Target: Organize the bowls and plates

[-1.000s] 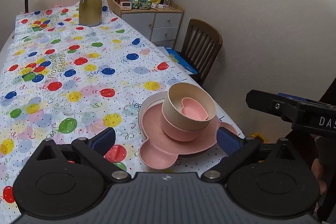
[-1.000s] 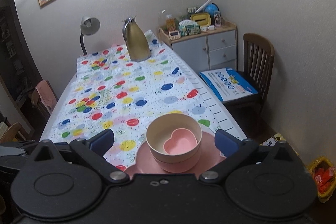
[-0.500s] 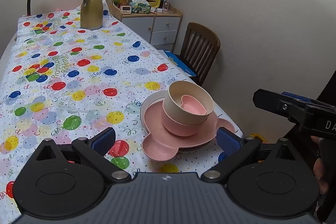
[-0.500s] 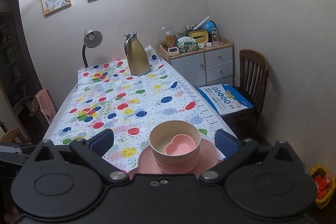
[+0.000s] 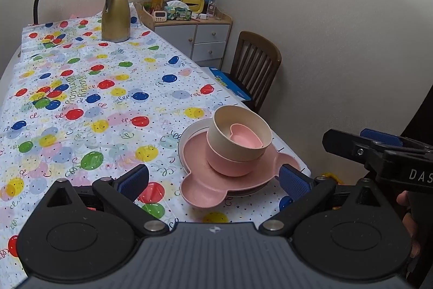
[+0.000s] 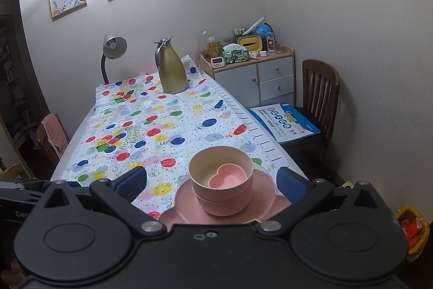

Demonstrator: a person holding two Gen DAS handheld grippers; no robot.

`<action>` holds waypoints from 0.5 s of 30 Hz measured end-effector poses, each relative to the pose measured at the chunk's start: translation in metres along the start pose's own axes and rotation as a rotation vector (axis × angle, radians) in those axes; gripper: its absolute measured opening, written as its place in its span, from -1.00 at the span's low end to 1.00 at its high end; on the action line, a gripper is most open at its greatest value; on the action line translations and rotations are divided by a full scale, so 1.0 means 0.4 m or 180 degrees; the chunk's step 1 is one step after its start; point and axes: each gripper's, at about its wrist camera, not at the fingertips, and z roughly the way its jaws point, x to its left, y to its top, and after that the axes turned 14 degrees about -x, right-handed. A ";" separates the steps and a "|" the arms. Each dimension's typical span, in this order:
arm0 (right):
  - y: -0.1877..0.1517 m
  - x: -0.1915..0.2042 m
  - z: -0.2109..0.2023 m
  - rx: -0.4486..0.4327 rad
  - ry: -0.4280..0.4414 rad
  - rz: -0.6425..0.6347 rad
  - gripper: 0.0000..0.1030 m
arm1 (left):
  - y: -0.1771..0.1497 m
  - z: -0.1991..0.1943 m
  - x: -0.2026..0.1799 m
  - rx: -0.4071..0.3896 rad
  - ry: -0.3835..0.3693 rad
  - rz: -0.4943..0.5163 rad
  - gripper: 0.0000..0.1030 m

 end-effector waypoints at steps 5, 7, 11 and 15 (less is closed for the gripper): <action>-0.003 0.001 -0.002 0.0007 -0.0010 0.0001 0.98 | -0.001 0.000 -0.002 0.0002 -0.0012 -0.0009 1.00; -0.003 0.001 -0.003 0.0002 -0.0003 0.0002 0.98 | 0.000 0.001 -0.002 0.0003 -0.0007 0.0001 1.00; -0.005 0.001 -0.003 0.0005 -0.0007 0.0008 0.97 | 0.000 0.002 -0.002 0.0009 -0.0009 -0.0011 1.00; -0.008 0.000 -0.004 0.0013 -0.0037 0.0023 0.97 | 0.000 0.007 -0.001 0.0026 -0.0020 -0.0020 1.00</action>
